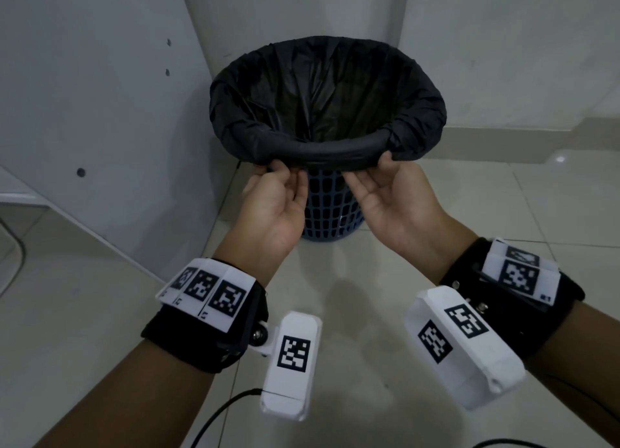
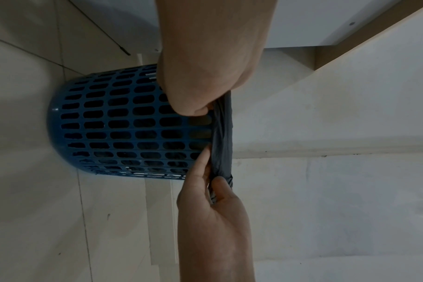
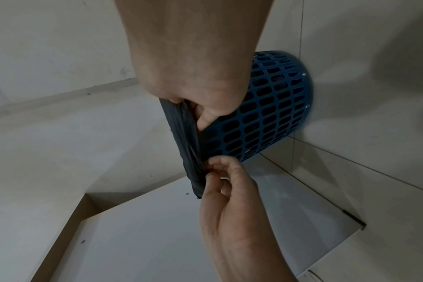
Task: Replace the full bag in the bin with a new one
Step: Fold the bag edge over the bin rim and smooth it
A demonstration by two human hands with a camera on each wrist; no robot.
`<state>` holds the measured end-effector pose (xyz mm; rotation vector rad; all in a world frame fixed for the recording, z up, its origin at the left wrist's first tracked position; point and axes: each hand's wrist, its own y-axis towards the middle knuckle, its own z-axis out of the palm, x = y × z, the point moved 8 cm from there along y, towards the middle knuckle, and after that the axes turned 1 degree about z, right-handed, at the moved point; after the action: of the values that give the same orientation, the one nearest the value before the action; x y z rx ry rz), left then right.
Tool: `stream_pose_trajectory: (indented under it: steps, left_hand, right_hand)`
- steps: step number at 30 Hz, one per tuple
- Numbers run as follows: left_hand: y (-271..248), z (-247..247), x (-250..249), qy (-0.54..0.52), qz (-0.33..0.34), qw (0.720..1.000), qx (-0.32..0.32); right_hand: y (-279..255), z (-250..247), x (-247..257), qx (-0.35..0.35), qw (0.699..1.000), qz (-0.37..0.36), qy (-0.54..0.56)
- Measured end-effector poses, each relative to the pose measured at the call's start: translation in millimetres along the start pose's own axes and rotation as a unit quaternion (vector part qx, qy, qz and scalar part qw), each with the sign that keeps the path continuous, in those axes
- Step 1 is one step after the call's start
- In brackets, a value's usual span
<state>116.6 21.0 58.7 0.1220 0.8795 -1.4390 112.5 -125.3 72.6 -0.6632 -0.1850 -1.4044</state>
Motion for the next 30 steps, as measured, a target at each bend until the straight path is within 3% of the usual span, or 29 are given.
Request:
stream_pose_trajectory:
  steps: [12,16,20,30]
  left_hand:
    - [-2.6,-1.5,-4.0,0.02,0.009,1.0,-0.008]
    - [-14.7,-2.3,9.7,0.093,-0.013,0.995,0.031]
    - [-26.0,4.5,21.9,0.127,0.011,0.988,0.089]
    - [-22.5,9.8,20.4,0.19,0.028,0.979,0.061]
  right_hand:
    - [2.1,2.6,-2.4,0.007,1.0,0.022,0.012]
    - [1.5,0.6,-8.8,0.023,0.998,0.011,-0.056]
    - [-2.5,-5.2,-15.2,0.059,0.993,0.025,-0.1]
    - [7.3,-7.2,-18.2,0.077,0.988,0.081,-0.104]
